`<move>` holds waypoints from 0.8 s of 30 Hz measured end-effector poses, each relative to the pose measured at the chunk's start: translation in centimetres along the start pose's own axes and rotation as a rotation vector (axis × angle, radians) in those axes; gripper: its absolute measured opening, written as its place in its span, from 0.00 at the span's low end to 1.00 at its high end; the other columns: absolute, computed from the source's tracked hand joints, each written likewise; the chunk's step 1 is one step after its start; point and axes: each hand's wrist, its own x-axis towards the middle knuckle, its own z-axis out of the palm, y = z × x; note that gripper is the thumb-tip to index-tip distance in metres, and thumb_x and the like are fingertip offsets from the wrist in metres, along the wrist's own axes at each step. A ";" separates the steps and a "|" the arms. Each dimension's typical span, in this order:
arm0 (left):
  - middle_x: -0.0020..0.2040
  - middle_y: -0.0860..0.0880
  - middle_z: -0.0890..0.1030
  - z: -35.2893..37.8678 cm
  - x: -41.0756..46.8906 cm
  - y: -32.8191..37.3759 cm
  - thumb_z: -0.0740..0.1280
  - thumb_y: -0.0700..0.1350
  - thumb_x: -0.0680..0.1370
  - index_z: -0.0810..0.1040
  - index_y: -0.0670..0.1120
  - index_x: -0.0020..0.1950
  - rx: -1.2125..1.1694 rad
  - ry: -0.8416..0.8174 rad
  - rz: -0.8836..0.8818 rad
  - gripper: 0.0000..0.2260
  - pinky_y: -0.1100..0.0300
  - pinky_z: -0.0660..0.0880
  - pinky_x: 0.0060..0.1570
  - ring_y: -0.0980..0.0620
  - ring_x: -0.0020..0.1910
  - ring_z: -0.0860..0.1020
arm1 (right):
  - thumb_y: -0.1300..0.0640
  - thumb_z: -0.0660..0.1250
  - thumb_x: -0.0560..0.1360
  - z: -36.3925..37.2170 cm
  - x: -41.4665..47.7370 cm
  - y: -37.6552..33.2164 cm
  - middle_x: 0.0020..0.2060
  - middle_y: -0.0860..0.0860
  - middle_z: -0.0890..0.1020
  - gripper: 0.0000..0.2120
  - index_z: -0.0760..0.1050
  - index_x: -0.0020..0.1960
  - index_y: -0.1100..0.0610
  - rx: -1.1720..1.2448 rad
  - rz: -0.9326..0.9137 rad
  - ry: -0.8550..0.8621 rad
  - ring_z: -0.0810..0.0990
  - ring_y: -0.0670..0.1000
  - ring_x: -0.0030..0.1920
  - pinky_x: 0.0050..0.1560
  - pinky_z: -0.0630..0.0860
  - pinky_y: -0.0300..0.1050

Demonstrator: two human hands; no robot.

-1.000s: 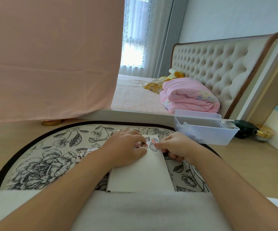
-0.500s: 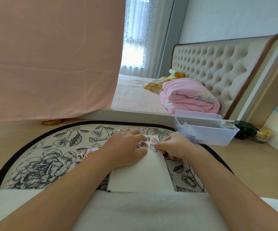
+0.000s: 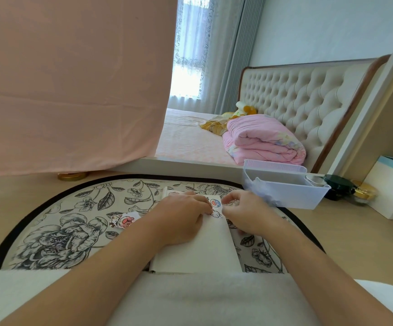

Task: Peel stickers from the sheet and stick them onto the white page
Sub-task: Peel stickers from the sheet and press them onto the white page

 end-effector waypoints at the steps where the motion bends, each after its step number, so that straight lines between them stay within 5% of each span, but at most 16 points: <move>1: 0.68 0.62 0.75 0.1 0.0 0.0 0.56 0.44 0.80 0.76 0.58 0.67 0.009 -0.004 0.004 0.19 0.52 0.71 0.64 0.57 0.68 0.70 | 0.51 0.66 0.77 -0.1 -0.2 0.1 0.36 0.46 0.82 0.11 0.77 0.60 0.46 -0.046 -0.021 0.020 0.79 0.46 0.31 0.37 0.80 0.43; 8: 0.71 0.57 0.67 0.5 0.0 0.4 0.51 0.54 0.82 0.65 0.55 0.75 0.115 -0.085 -0.016 0.21 0.52 0.63 0.67 0.53 0.70 0.64 | 0.50 0.58 0.80 0.6 -3.1 0.6 0.62 0.42 0.73 0.21 0.71 0.72 0.42 -0.474 -0.296 0.007 0.74 0.47 0.63 0.60 0.75 0.48; 16: 0.79 0.55 0.58 0.1 -0.4 1.4 0.47 0.57 0.84 0.54 0.54 0.81 0.166 -0.163 -0.049 0.25 0.52 0.56 0.74 0.53 0.77 0.56 | 0.49 0.55 0.80 1.4 -4.4 1.9 0.67 0.43 0.73 0.20 0.72 0.71 0.47 -0.587 -0.386 0.085 0.68 0.48 0.69 0.60 0.74 0.45; 24: 0.77 0.62 0.65 0.0 -0.6 1.6 0.40 0.60 0.76 0.67 0.56 0.77 0.050 -0.085 0.029 0.33 0.56 0.59 0.76 0.61 0.78 0.57 | 0.47 0.54 0.81 1.6 -4.0 1.9 0.60 0.43 0.75 0.18 0.76 0.65 0.48 -0.571 -0.355 0.100 0.70 0.48 0.62 0.56 0.75 0.47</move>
